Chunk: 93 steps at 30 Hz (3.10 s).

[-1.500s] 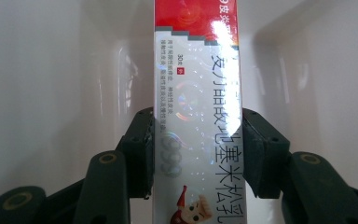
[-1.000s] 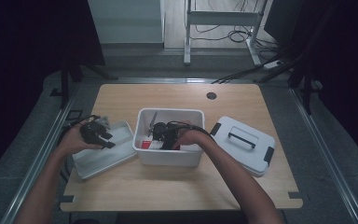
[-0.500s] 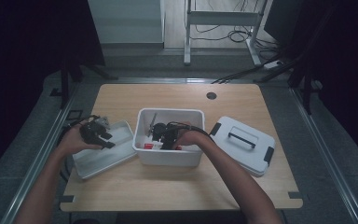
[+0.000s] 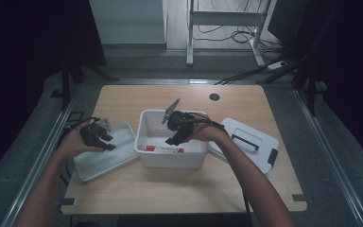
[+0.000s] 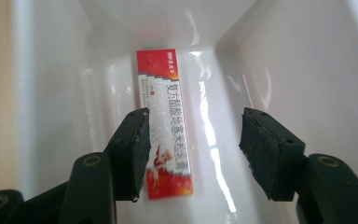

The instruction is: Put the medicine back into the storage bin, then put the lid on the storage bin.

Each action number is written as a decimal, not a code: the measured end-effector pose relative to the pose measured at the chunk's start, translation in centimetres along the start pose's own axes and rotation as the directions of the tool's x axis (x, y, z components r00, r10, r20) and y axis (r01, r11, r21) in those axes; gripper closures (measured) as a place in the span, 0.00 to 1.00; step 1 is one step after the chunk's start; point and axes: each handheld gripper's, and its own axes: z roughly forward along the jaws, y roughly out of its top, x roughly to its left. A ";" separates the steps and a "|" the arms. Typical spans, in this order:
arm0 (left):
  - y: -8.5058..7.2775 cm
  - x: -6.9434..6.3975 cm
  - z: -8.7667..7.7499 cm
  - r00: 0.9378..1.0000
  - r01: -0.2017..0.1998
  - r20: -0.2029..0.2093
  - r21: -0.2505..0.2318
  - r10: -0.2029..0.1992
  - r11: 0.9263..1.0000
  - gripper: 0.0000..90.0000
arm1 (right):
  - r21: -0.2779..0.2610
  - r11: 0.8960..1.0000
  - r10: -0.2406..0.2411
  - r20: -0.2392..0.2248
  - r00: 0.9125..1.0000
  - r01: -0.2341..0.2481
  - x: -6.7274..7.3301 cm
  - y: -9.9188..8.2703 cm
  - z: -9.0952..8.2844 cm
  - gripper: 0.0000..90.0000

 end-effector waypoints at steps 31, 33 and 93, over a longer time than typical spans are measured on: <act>0.1 -0.1 0.8 0.997 0.051 -0.049 -0.013 -0.052 0.999 0.46 | -0.259 0.963 0.073 0.001 0.997 -0.070 7.5 -9.0 -4.9 0.43; -0.2 -0.1 1.0 0.998 0.054 -0.043 -0.001 -0.054 0.999 0.47 | -0.265 0.962 0.073 0.018 0.997 -0.066 7.6 -9.0 -5.3 0.43; -1.3 1.6 -10.1 1.000 0.019 -0.012 -0.040 -0.020 0.999 1.00 | -0.350 0.936 0.061 0.047 0.997 -0.041 10.8 -11.7 -7.9 0.44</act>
